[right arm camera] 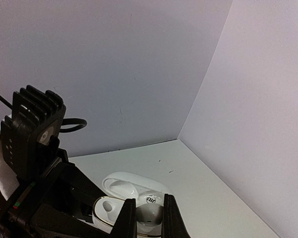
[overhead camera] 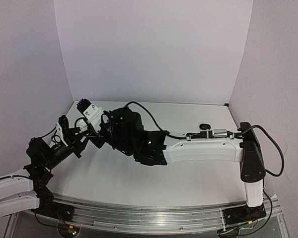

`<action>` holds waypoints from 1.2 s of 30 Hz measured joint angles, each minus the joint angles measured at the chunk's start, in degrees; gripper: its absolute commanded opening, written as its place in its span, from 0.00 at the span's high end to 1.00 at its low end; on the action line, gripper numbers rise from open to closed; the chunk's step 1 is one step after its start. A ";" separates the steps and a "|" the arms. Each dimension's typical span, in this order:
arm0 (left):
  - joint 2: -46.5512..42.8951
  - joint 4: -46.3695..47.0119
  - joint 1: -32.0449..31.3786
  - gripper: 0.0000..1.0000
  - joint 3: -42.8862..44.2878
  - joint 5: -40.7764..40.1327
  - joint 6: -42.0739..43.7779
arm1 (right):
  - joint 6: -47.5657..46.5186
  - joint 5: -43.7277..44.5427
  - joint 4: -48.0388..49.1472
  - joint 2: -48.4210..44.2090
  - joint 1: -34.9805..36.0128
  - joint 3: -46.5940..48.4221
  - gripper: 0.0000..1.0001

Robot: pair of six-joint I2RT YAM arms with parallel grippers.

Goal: Insert the wireless bluetooth earbuds into the charging case
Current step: Insert the right earbud into the right side groove of the charging case, then pick up the left earbud from the center of the board.

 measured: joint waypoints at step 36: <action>-0.71 -0.12 0.72 1.00 1.81 -2.31 -2.59 | 21.62 2.11 -7.52 -6.40 -0.48 3.12 0.20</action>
